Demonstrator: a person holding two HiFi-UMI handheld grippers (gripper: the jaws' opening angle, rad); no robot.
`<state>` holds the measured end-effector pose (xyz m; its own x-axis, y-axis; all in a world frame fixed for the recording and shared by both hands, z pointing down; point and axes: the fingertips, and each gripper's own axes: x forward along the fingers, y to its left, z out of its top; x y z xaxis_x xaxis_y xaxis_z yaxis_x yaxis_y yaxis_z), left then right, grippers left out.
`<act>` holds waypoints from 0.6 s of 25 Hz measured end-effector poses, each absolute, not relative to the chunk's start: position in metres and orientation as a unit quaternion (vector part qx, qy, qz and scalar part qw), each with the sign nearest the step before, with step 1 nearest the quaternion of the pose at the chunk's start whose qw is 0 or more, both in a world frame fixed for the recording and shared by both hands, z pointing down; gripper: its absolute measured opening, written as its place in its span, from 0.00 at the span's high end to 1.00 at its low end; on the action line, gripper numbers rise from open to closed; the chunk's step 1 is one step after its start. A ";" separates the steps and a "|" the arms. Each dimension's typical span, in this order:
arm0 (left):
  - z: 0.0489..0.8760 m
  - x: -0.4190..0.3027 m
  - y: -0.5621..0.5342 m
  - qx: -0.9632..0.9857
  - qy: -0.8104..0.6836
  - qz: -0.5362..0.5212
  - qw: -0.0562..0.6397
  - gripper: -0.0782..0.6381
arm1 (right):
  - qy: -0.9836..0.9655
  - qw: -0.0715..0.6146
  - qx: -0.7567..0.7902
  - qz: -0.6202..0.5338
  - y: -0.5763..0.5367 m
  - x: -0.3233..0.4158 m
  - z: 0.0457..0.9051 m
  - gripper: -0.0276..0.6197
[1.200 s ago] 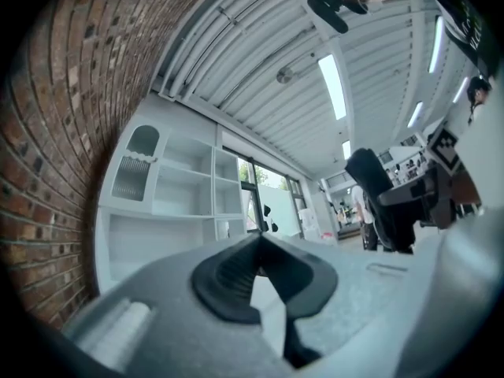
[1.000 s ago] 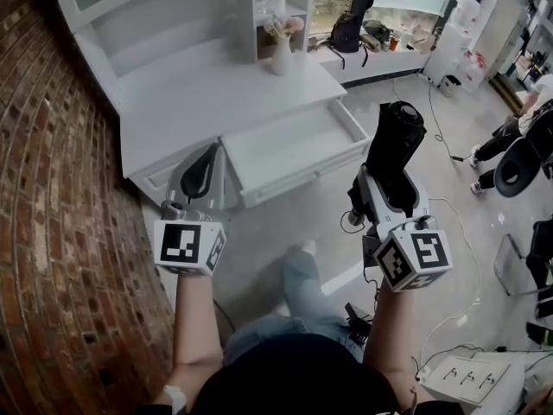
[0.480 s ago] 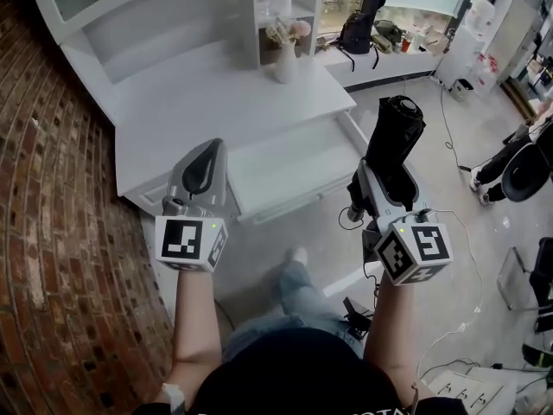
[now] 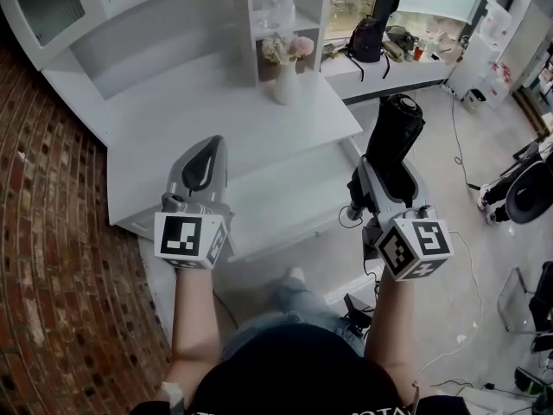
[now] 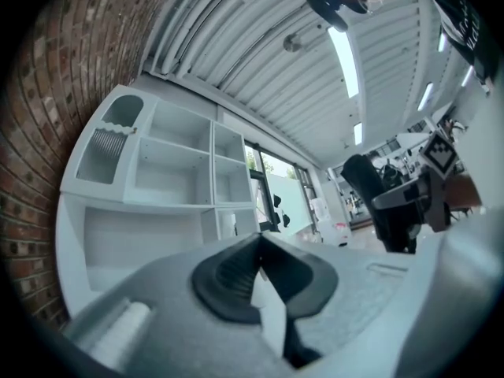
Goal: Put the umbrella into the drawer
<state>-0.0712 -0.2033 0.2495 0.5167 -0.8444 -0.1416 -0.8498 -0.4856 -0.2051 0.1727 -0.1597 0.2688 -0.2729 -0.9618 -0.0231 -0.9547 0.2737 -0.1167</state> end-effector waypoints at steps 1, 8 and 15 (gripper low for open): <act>0.251 -0.068 -0.213 -0.861 0.493 0.008 0.124 0.90 | 0.798 0.046 -0.600 -0.043 -0.171 0.176 0.271 0.59; 0.263 -0.047 -0.278 -0.858 0.500 -0.008 0.116 0.90 | 0.802 0.058 -0.588 -0.084 -0.246 0.199 0.293 0.59; 0.287 -0.039 -0.319 -0.856 0.507 -0.033 0.097 0.90 | 0.793 0.077 -0.580 -0.169 -0.297 0.211 0.340 0.59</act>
